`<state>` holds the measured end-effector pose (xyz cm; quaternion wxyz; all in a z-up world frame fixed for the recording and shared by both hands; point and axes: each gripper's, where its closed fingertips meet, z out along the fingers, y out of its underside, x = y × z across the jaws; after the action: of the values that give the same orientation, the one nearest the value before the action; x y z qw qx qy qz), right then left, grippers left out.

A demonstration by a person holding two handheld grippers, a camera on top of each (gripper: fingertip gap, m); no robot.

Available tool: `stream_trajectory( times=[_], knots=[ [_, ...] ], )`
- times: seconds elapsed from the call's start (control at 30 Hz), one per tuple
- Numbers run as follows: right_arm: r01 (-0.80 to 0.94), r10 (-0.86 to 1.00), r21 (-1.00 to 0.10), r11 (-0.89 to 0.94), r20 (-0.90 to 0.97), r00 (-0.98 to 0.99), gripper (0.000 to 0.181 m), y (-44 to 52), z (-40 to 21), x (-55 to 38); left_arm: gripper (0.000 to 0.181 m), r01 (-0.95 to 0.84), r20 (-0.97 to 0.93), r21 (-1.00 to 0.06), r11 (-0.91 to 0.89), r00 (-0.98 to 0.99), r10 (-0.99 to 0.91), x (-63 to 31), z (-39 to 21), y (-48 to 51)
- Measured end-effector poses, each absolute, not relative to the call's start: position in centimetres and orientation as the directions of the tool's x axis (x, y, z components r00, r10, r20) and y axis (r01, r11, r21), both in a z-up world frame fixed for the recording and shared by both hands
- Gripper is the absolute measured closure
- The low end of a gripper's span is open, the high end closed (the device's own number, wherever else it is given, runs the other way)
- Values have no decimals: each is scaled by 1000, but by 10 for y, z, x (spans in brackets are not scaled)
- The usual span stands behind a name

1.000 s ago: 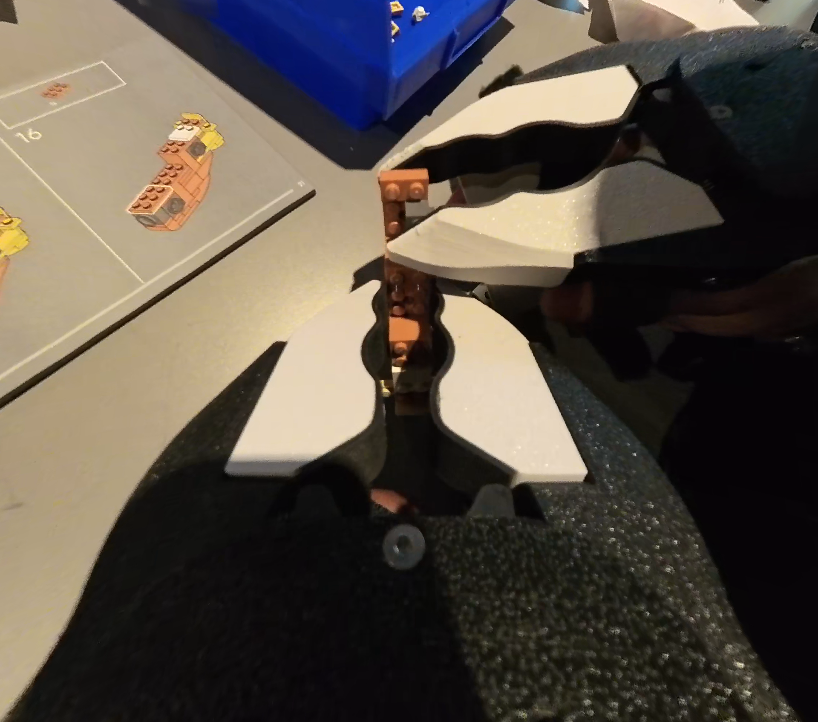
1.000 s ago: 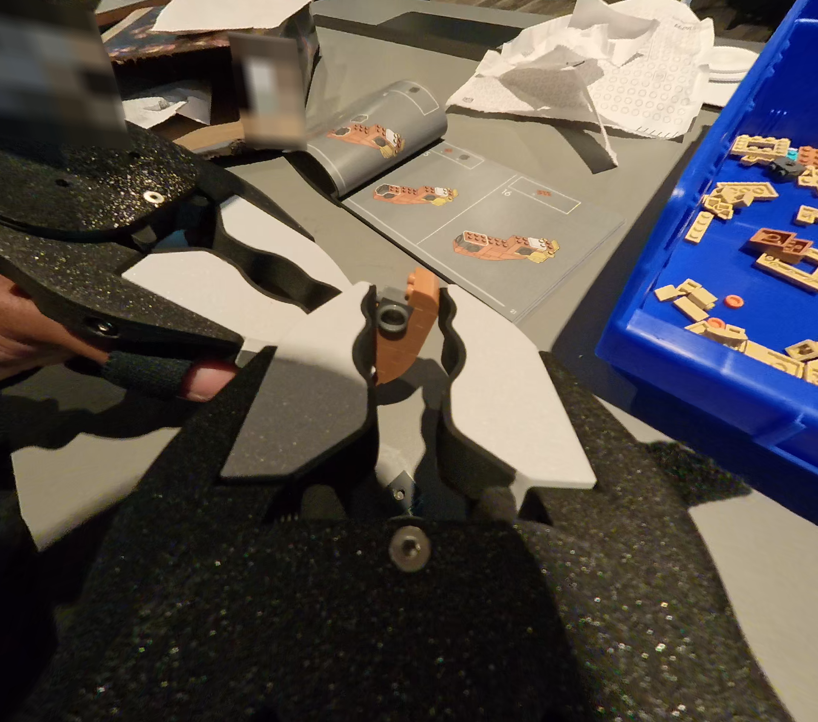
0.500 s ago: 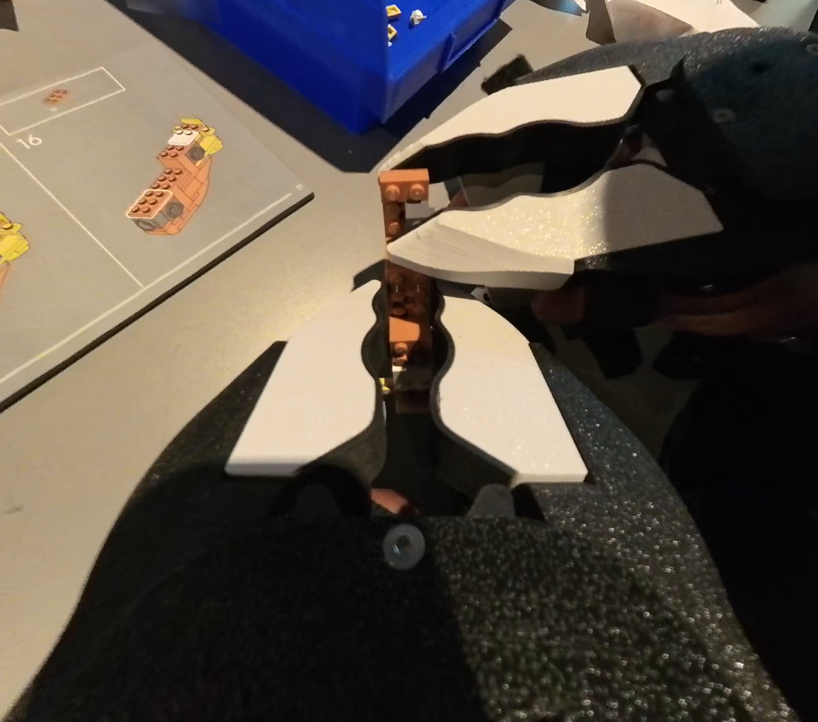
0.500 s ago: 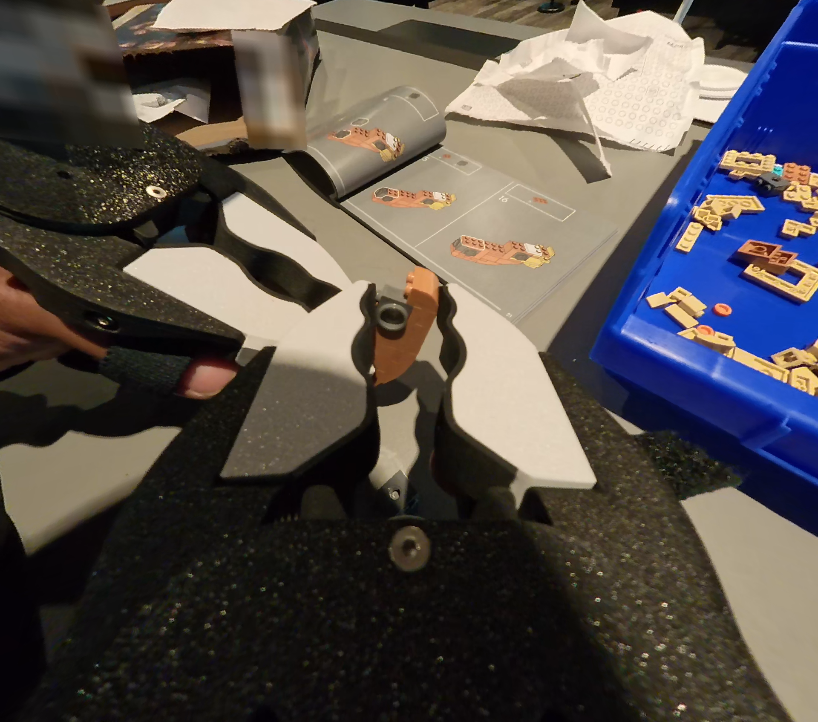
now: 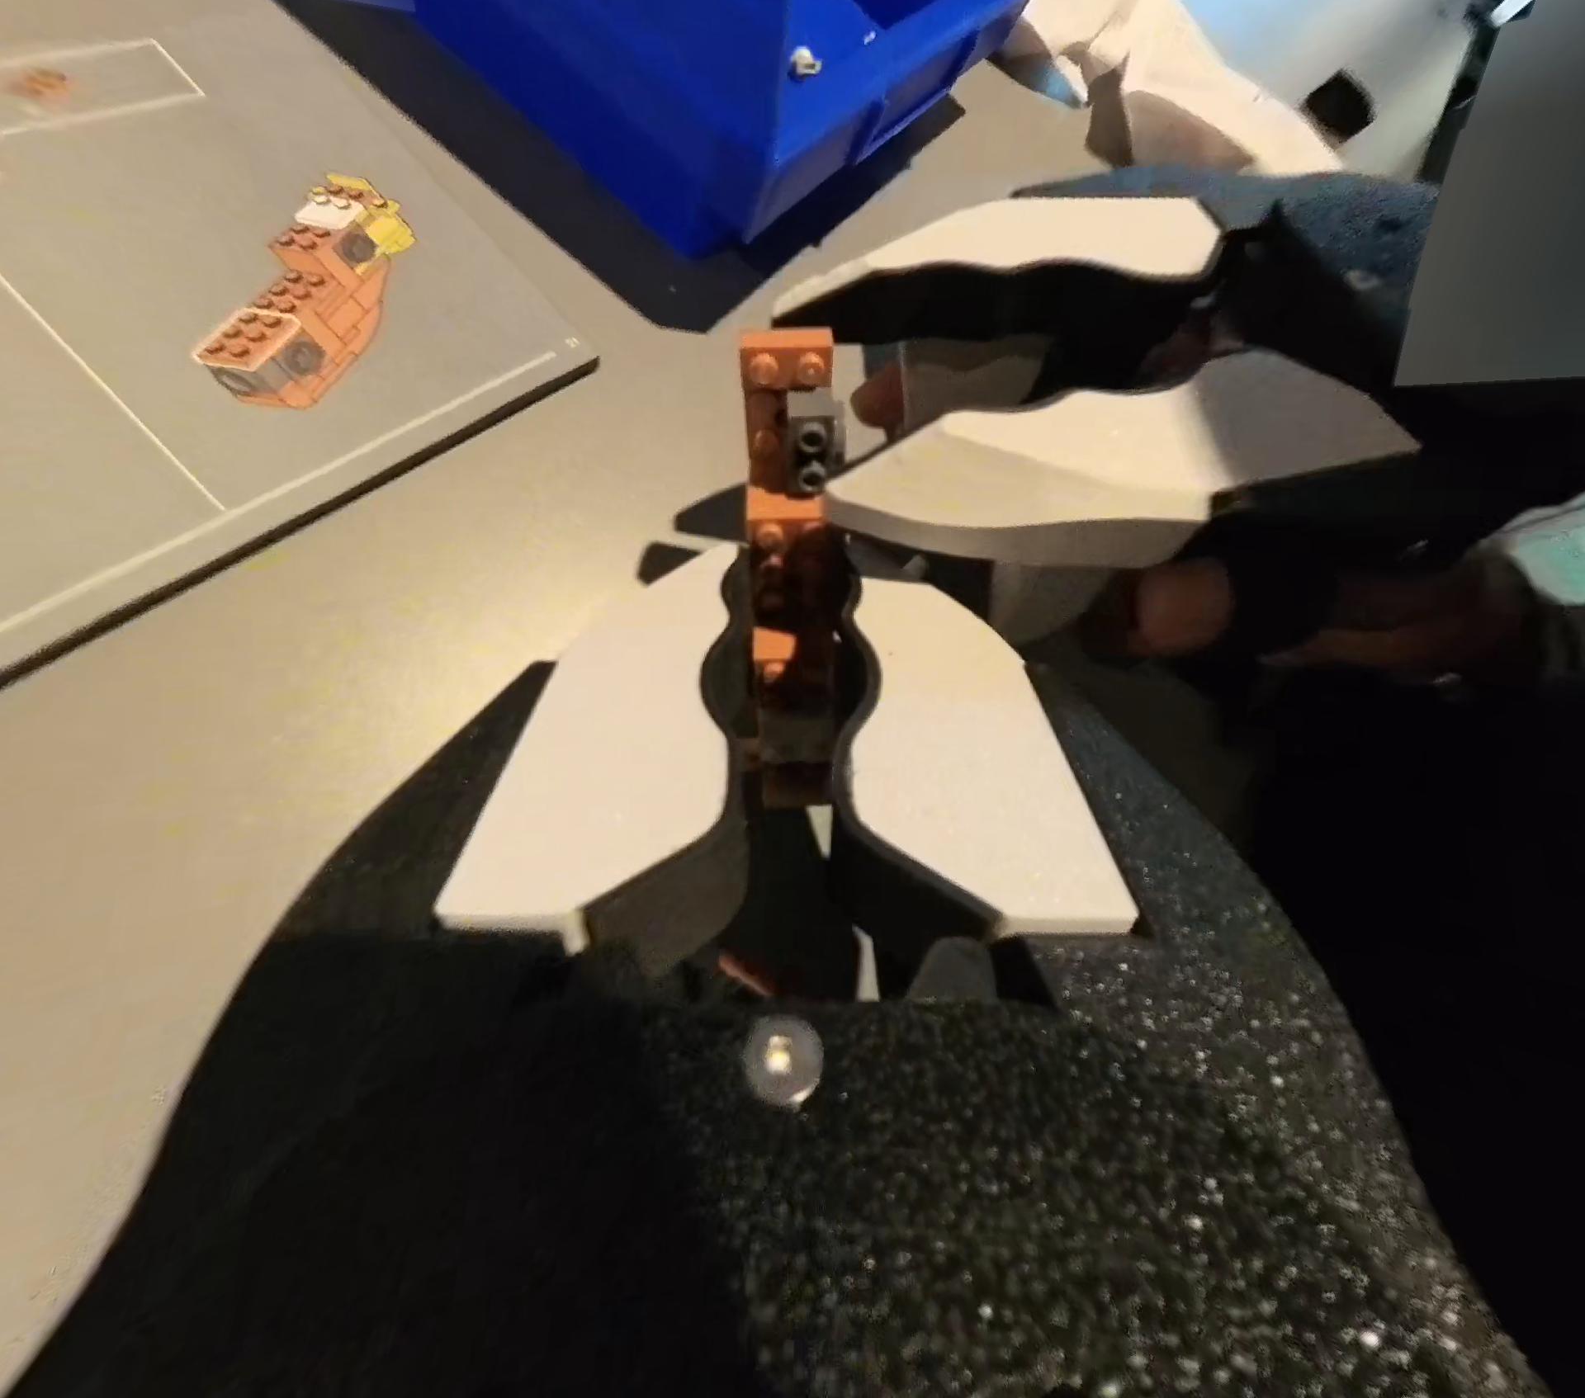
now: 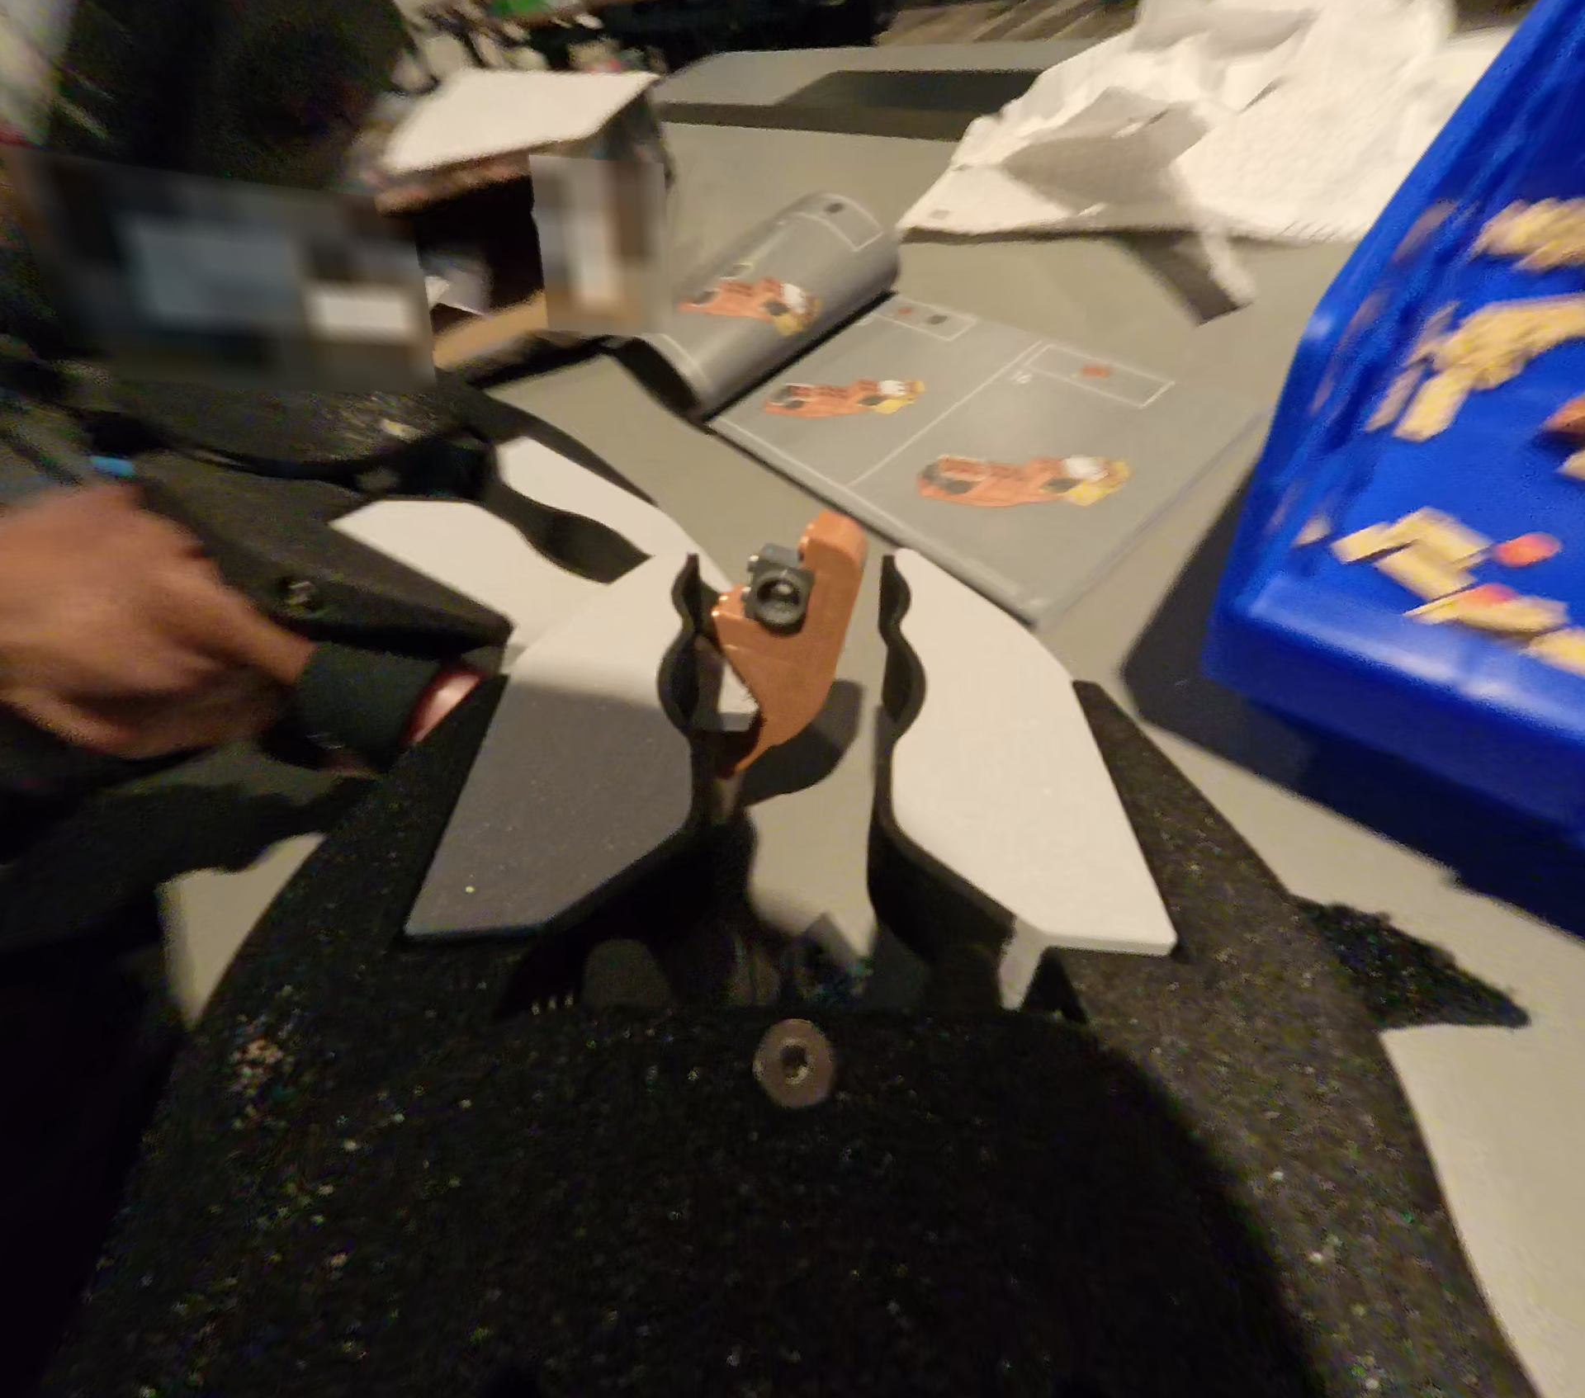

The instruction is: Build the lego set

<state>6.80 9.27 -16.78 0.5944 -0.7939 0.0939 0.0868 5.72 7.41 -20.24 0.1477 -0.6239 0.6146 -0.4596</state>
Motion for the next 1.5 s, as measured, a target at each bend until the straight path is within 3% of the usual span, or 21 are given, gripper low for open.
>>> stream_trajectory(
  times=[0.03, 0.2, 0.53, 0.77, 1.07, 1.5],
  knots=[
    [-293, -30, -915, -277, -296, 955, 140, 92, -168, 67, 164, -631, 442, -736, -245, -174, -880, 56, -202, 73],
    [-307, -34, -905, -294, -311, 950, 144, 91, -171, 67, 164, -614, 685, -632, -473, -158, -711, 54, -196, 69],
    [-284, -45, -909, -304, -284, 958, 151, 92, -173, 66, 164, -616, 758, -579, -534, -165, -630, 55, -193, 62],
    [-250, -61, -913, -323, -244, 968, 153, 93, -175, 65, 164, -615, 707, -616, -493, -155, -690, 56, -196, 64],
    [-229, -91, -916, -329, -211, 973, 155, 93, -177, 67, 164, -608, 505, -724, -326, -144, -851, 57, -202, 71],
    [-210, -77, -920, -330, -195, 978, 157, 93, -177, 66, 164, -609, 492, -730, -310, -153, -857, 56, -202, 71]
  ],
)
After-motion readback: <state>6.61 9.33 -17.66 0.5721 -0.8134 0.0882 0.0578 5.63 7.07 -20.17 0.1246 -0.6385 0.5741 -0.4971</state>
